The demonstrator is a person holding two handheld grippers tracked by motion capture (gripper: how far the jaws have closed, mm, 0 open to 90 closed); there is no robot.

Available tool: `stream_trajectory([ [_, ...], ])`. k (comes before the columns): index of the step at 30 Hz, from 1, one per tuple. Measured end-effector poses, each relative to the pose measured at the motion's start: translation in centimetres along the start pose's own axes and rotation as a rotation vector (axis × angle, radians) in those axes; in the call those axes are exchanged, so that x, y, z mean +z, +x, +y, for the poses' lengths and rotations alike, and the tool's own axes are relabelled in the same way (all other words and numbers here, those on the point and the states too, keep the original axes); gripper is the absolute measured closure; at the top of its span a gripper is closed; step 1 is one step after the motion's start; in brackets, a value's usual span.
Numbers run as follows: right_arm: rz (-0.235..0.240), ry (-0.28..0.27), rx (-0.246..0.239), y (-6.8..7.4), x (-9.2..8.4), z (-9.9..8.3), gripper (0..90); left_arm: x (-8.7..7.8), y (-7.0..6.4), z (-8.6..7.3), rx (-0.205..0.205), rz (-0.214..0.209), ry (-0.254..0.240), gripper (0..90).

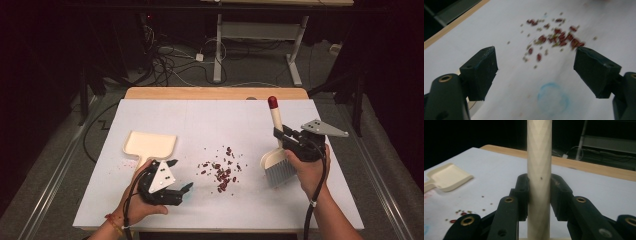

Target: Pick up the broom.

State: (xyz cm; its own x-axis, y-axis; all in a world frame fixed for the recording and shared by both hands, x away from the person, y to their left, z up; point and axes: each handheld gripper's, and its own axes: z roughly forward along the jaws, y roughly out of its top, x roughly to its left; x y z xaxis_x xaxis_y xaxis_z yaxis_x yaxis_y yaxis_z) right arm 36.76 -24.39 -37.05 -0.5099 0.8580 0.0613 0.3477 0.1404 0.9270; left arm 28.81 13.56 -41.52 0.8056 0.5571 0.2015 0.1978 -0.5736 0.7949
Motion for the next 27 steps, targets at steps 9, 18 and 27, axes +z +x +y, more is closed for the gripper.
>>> stream_trajectory([
  [9,0.045,-0.05,-0.009,3.2,-0.2,0.1,71.3,4.7,-4.2,7.2,0.068,-0.175,-0.108,21.5],
  [18,0.044,-0.08,-0.07,6.9,-0.4,-0.5,71.2,7.8,-4.8,9.2,-0.112,-0.236,-0.168,37.5],
  [27,0.074,-0.135,-0.125,9.1,-1.2,-0.3,71.0,7.7,-3.3,8.1,-0.166,-0.261,-0.161,57.1],
])
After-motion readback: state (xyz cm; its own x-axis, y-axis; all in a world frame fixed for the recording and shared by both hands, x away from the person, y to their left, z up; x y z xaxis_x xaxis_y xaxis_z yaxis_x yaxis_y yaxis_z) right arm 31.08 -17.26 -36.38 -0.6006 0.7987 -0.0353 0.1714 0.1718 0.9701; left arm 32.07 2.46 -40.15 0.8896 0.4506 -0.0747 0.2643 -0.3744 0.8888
